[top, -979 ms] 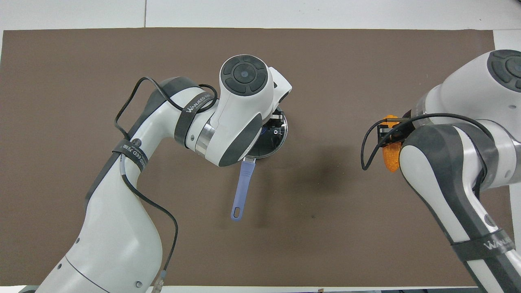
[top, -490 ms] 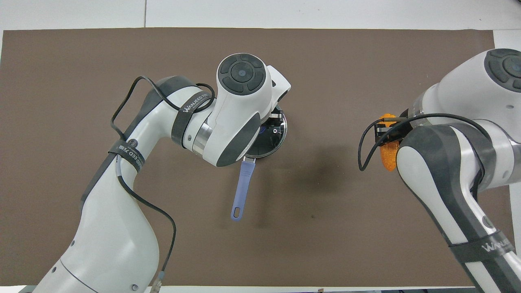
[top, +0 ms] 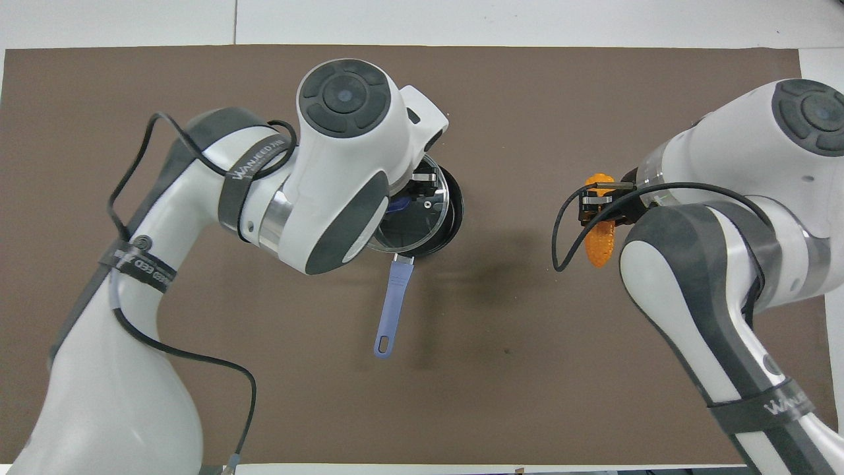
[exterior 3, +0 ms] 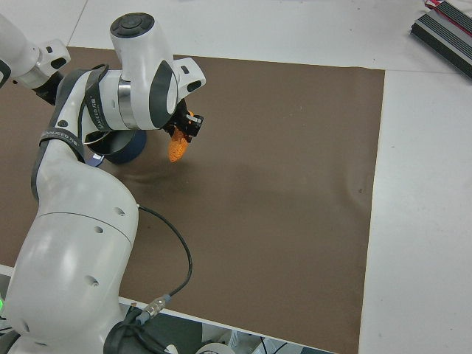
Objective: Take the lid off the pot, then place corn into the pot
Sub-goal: 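Lift the lid away with the left gripper while the right gripper carries the corn, then lower the corn into the pot and open the right gripper, then set the lid on the table with the left gripper while the right gripper withdraws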
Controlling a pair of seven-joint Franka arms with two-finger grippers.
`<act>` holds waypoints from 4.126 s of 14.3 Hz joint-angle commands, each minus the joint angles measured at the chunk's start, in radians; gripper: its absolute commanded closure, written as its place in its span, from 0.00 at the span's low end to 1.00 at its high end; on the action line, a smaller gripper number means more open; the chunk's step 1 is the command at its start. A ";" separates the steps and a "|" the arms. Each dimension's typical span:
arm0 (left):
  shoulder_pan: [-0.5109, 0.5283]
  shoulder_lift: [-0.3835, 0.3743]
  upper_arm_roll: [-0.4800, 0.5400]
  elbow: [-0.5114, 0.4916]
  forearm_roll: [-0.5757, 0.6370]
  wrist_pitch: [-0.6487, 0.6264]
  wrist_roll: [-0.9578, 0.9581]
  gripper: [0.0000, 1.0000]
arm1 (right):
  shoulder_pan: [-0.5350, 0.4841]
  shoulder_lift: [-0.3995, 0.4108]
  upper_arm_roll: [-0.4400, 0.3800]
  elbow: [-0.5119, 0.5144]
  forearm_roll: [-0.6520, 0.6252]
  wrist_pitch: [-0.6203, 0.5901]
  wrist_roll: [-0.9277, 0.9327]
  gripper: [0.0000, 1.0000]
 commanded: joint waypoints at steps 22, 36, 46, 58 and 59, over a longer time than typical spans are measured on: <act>0.696 -0.219 0.004 -0.672 -0.001 0.440 0.942 0.98 | 0.350 0.390 0.025 0.262 -0.096 0.297 0.476 0.00; 0.695 -0.219 0.004 -0.704 -0.001 0.477 0.942 0.03 | -0.078 -0.091 0.001 0.273 -0.170 -0.439 -0.134 0.00; 0.676 -0.214 0.002 -0.530 0.002 0.325 0.928 0.00 | -0.219 -0.107 0.000 0.239 -0.171 -0.409 -0.165 0.00; 0.564 -0.433 -0.013 -0.285 0.012 -0.237 0.557 0.00 | -0.243 -0.081 -0.006 0.264 -0.153 -0.433 -0.163 0.00; 0.558 -0.452 -0.013 -0.315 0.013 -0.237 0.553 0.00 | -0.239 -0.081 -0.006 0.262 -0.153 -0.433 -0.163 0.00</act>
